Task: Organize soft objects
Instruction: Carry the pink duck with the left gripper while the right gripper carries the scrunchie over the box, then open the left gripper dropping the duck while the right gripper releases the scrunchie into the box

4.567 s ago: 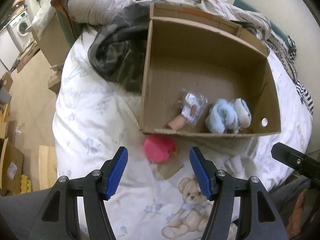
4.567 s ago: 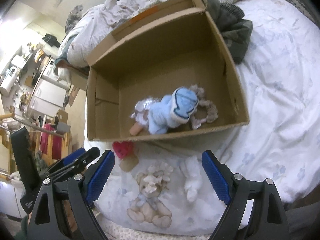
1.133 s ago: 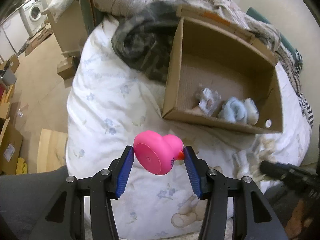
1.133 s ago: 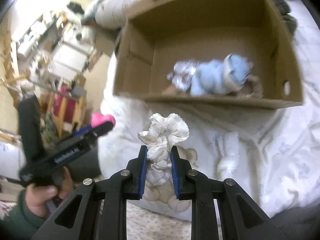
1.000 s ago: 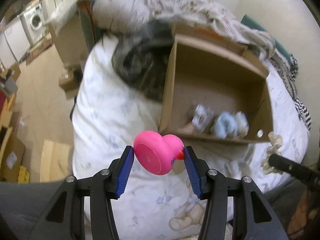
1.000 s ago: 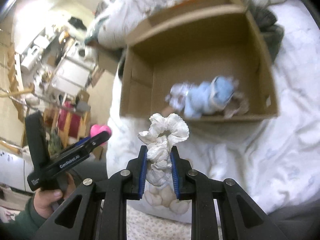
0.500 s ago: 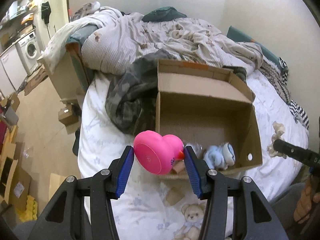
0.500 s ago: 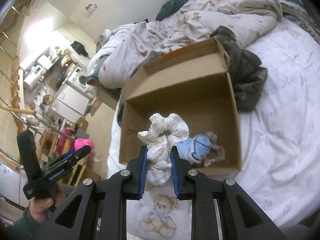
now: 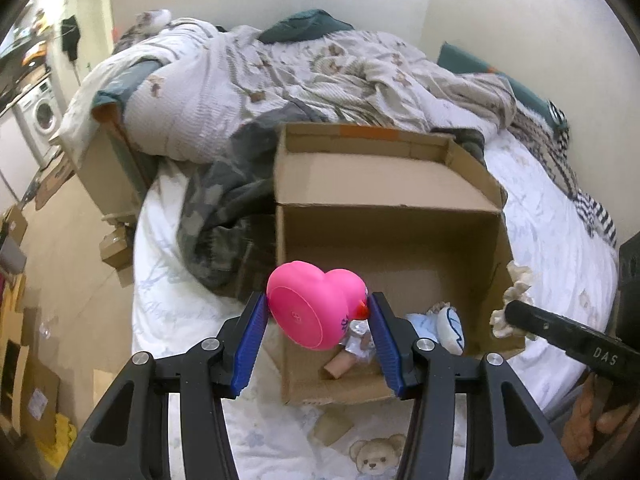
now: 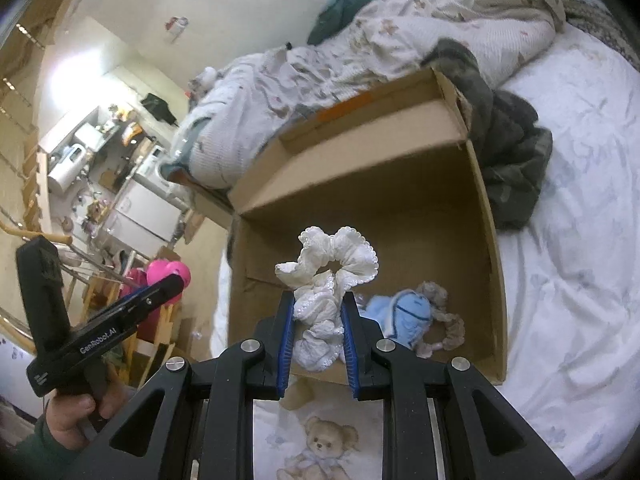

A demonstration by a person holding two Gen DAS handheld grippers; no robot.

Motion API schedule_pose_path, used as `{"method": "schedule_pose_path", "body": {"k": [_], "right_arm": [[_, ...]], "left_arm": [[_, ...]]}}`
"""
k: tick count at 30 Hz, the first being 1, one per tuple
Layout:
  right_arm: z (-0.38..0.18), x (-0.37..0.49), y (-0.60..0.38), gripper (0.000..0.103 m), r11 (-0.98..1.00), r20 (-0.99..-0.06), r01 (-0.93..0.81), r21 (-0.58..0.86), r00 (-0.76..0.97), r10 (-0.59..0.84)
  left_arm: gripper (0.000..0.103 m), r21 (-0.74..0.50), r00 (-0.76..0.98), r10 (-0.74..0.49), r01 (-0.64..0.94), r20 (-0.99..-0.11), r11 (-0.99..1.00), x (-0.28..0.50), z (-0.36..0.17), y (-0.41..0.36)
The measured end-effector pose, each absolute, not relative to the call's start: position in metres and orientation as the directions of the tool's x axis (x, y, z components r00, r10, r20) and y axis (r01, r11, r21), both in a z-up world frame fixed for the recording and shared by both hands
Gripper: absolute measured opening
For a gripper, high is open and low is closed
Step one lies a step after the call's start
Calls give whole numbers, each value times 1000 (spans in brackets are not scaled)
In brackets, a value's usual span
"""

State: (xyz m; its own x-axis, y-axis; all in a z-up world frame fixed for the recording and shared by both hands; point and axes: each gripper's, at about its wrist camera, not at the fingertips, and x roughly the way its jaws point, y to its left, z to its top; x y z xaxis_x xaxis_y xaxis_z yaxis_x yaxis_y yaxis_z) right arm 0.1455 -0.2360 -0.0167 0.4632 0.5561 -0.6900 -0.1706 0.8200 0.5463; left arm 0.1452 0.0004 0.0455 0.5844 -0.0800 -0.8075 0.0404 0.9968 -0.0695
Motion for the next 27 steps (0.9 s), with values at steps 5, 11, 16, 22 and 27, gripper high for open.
{"method": "schedule_pose_path", "body": {"k": [5, 11, 16, 22, 27], "right_arm": [[-30, 152, -235, 24, 850, -736, -135, 508, 444, 511], [-40, 156, -232, 24, 868, -765, -125, 480, 424, 485], [-44, 161, -226, 24, 878, -778, -132, 461, 416, 471], [-49, 163, -219, 24, 881, -791, -133, 453, 396, 467], [-51, 163, -220, 24, 887, -801, -131, 444, 387, 458]], "left_arm": [[48, -71, 571, -102, 77, -814, 994, 154, 21, -13], [48, -94, 541, -123, 80, -832, 992, 157, -3, -22], [48, -85, 523, -123, 96, -844, 992, 160, -11, -27], [48, -129, 488, -141, 58, -861, 990, 163, -19, -20], [48, -125, 473, -137, 56, -870, 991, 164, -22, -21]]}}
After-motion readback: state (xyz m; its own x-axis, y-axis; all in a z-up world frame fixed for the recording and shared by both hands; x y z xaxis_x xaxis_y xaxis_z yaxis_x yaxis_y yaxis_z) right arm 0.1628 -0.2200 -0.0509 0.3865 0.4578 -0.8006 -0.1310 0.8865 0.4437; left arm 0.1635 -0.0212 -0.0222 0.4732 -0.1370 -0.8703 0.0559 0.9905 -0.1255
